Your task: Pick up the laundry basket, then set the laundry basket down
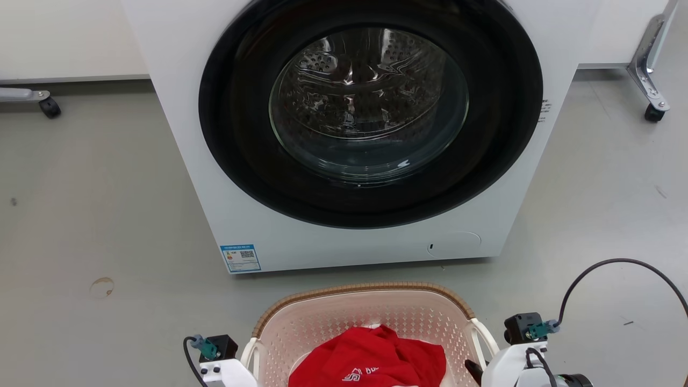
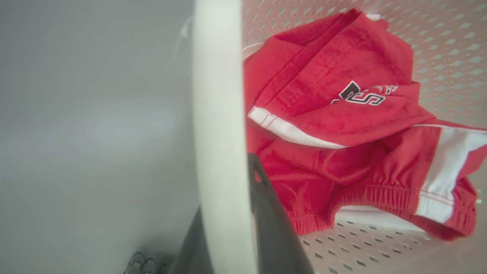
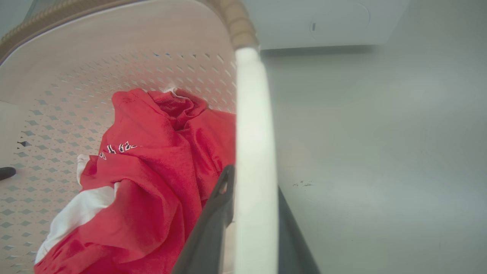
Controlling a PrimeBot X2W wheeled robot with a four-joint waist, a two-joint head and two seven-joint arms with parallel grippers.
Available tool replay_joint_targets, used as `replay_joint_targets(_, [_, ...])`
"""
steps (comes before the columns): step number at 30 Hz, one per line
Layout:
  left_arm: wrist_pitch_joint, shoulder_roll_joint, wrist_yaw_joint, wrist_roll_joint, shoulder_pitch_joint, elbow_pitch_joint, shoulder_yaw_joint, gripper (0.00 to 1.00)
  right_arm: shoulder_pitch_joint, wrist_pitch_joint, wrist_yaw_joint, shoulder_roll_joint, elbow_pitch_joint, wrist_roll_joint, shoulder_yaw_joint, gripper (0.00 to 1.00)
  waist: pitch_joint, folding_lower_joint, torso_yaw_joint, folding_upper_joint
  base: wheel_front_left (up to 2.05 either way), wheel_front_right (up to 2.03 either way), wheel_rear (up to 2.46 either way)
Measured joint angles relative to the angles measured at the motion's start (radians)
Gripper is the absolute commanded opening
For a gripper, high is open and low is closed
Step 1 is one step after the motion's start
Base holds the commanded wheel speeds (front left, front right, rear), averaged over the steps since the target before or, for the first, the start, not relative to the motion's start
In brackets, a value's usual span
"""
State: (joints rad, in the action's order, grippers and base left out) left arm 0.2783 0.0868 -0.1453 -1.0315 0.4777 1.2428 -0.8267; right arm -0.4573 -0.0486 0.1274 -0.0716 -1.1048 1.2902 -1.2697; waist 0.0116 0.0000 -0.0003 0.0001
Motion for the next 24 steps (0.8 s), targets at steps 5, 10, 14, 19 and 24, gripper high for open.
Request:
replay_joint_targets(5, [0.0, -0.001, 0.0, 0.0, 0.0, 0.0, -0.001, 0.0, 0.0, 0.0, 0.0, -0.001, -0.004, 0.0, -0.002, 0.0, -0.001, 0.0, 0.003, 0.0, 0.0, 0.0, 0.0])
replay_joint_targets(10, [0.0, -0.001, 0.0, -0.003, 0.0, 0.002, -0.001, 0.0, 0.0, 0.0, 0.005, -0.001, -0.004, 0.0, -0.004, 0.0, 0.001, 0.0, -0.002, 0.0, 0.0, 0.0, 0.0])
replay_joint_targets(14, [0.0, -0.001, 0.0, -0.008, 0.0, 0.003, -0.003, 0.0, 0.0, 0.0, 0.005, -0.001, -0.004, 0.0, -0.005, 0.0, 0.003, 0.0, -0.005, 0.0, 0.0, 0.0, 0.0])
replay_joint_targets(19, [0.003, -0.001, 0.001, -0.009, 0.0, 0.004, -0.003, 0.0, 0.0, 0.0, 0.007, -0.001, -0.004, 0.0, -0.006, 0.0, 0.004, 0.0, -0.004, 0.0, 0.0, 0.0, 0.0])
replay_joint_targets(24, [0.005, -0.001, 0.001, -0.009, 0.0, 0.004, -0.005, 0.0, 0.001, 0.0, 0.007, -0.001, -0.004, 0.0, -0.006, 0.0, 0.003, 0.0, 0.0, 0.0, 0.0, 0.0, 0.0])
